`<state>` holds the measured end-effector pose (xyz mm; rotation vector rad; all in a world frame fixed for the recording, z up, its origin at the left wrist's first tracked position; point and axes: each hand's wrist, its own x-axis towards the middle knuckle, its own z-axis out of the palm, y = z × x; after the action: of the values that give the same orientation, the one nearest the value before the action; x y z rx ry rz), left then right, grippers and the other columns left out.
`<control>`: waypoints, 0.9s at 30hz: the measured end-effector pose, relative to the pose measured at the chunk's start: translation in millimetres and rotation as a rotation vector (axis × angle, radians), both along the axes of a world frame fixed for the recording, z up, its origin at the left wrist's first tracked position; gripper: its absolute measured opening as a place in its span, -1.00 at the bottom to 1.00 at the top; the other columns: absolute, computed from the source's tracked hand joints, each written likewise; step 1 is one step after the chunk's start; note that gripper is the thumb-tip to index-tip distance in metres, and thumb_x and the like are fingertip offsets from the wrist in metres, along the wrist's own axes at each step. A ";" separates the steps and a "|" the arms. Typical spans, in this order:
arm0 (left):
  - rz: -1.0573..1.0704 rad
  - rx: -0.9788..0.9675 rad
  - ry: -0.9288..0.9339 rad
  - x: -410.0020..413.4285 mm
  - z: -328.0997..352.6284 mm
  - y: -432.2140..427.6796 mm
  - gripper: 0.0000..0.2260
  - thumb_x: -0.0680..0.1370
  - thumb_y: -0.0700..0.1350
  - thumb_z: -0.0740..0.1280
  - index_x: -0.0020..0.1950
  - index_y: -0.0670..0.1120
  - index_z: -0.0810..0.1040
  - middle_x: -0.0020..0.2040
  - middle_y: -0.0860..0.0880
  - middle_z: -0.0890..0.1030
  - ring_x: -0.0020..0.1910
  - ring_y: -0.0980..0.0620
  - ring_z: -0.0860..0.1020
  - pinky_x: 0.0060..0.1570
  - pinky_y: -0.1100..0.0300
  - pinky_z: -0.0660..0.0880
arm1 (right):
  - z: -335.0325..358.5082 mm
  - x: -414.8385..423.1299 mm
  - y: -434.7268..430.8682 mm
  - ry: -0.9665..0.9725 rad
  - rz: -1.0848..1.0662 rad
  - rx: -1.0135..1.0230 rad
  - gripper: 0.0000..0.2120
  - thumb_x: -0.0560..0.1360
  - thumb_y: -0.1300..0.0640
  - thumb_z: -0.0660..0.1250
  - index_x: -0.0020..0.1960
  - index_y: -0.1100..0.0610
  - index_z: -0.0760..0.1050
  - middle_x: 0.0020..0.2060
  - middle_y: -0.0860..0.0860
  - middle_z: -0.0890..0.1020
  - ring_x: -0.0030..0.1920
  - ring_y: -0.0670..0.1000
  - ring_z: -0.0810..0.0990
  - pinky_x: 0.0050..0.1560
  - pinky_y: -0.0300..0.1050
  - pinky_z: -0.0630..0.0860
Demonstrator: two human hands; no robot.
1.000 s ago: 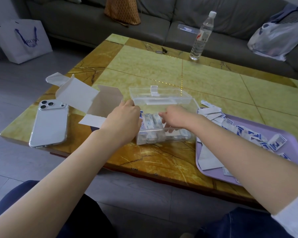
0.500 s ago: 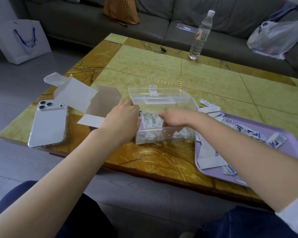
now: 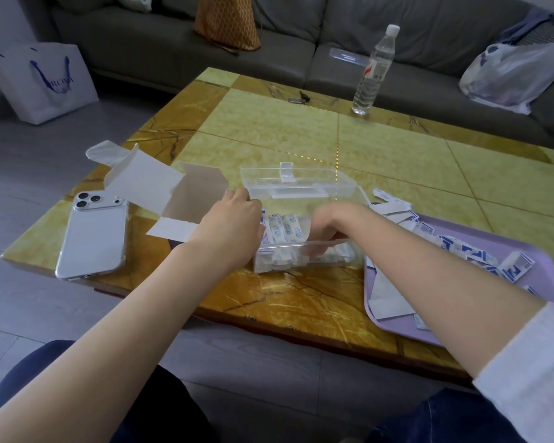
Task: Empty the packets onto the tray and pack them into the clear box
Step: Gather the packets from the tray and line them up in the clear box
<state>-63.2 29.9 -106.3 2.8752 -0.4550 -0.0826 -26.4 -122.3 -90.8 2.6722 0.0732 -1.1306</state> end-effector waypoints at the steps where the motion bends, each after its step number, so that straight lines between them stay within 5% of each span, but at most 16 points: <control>1: -0.001 -0.001 0.000 -0.1 0.1 0.0 -0.67 0.62 -0.08 0.14 0.34 -0.17 0.38 0.25 -0.13 0.38 0.26 -0.08 0.34 0.19 0.09 0.36 | 0.7 -0.2 0.5 0.021 0.008 -0.002 -0.63 0.50 -0.12 0.29 0.08 0.17 0.59 -0.27 -0.01 0.48 -0.39 -0.07 0.38 -0.40 -0.27 0.33; 4: -0.003 -0.004 -0.004 -0.2 0.2 0.3 -0.67 0.62 -0.08 0.14 0.34 -0.17 0.38 0.25 -0.14 0.38 0.25 -0.09 0.34 0.19 0.09 0.36 | 1.1 0.4 -1.3 0.070 -0.027 0.031 -0.53 0.48 -0.14 0.32 0.19 0.21 0.55 -0.07 0.05 0.58 -0.19 -0.01 0.55 -0.19 -0.19 0.48; 9: -0.008 0.000 -0.009 0.1 -0.6 0.5 -0.67 0.62 -0.08 0.14 0.34 -0.17 0.38 0.25 -0.14 0.37 0.26 -0.08 0.33 0.21 0.10 0.35 | -7.9 7.8 -8.8 0.091 -0.176 0.117 -0.77 0.51 0.01 0.33 -0.26 0.11 0.49 -0.32 -0.05 0.49 -0.38 -0.10 0.43 -0.41 -0.29 0.36; 14: -0.016 0.009 -0.020 0.6 -1.0 -0.4 -0.67 0.62 -0.08 0.13 0.35 -0.17 0.38 0.25 -0.13 0.38 0.26 -0.08 0.34 0.22 0.10 0.35 | -13.2 7.4 -9.1 0.057 -0.121 0.083 -0.75 0.53 -0.01 0.28 -0.17 0.17 0.49 -0.27 0.00 0.49 -0.29 -0.02 0.46 -0.24 -0.21 0.40; 17: -0.017 0.010 -0.025 0.6 -1.5 -0.2 -0.68 0.62 -0.09 0.13 0.34 -0.17 0.38 0.25 -0.13 0.38 0.26 -0.08 0.34 0.22 0.10 0.35 | -15.1 9.2 -10.0 0.042 -0.097 0.050 -0.71 0.55 -0.02 0.25 -0.24 0.15 0.48 -0.34 -0.02 0.47 -0.41 -0.07 0.41 -0.41 -0.29 0.33; 21: -0.017 0.014 -0.029 0.6 -1.2 -0.5 -0.67 0.62 -0.08 0.13 0.35 -0.17 0.38 0.25 -0.13 0.37 0.26 -0.08 0.34 0.22 0.10 0.35 | -17.1 13.2 -8.9 0.057 -0.225 0.127 -0.69 0.58 -0.01 0.22 0.04 0.20 0.61 -0.26 -0.02 0.57 -0.33 -0.09 0.49 -0.32 -0.31 0.38; 27: -0.028 0.036 -0.037 1.6 -1.3 -1.0 -0.67 0.62 -0.08 0.13 0.36 -0.16 0.37 0.25 -0.13 0.37 0.25 -0.08 0.34 0.21 0.10 0.34 | -17.8 12.3 -1.4 0.027 -0.349 0.220 -0.48 0.63 -0.12 -0.02 0.27 0.24 0.47 -0.09 -0.02 0.66 -0.34 -0.10 0.53 -0.35 -0.29 0.44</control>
<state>-61.6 28.8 -107.6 2.9105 -0.5055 -0.0424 -14.1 -123.7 -108.6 2.9441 -0.2926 -1.3268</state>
